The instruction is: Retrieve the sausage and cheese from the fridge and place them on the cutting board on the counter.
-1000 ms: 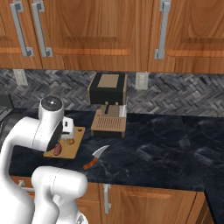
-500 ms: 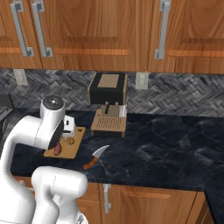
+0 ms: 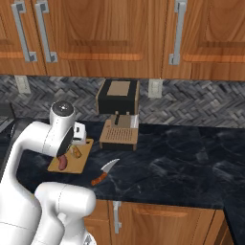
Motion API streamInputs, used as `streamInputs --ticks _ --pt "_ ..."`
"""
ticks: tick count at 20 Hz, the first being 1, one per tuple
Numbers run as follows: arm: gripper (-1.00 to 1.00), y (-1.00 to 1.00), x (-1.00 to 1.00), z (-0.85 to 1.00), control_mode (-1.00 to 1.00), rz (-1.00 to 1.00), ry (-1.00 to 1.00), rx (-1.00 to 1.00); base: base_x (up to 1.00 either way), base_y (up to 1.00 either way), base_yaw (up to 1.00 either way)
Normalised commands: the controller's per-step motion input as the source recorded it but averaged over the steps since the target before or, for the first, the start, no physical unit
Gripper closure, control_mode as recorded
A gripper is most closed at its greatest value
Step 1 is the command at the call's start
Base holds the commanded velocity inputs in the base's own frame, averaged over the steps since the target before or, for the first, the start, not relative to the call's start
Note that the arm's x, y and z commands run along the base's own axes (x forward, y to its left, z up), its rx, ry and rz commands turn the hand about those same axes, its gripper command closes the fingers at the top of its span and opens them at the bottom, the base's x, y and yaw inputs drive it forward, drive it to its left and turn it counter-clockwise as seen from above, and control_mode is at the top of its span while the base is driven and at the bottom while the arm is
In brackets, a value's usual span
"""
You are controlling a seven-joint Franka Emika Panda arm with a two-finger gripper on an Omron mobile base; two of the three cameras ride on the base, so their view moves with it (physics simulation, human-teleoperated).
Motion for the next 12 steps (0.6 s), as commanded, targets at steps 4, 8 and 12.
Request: streamInputs --ticks 4,8,12 --pt "1.00 0.00 0.42 -0.09 -1.00 -0.07 0.01 0.00 0.00 0.00 0.00" --pt "1.00 0.01 0.26 -0.12 -1.00 -0.09 0.02 0.00 0.00 0.00 0.00" --pt "1.00 0.06 0.15 -0.20 -1.00 -0.12 0.02 0.00 0.00 0.00 0.00"
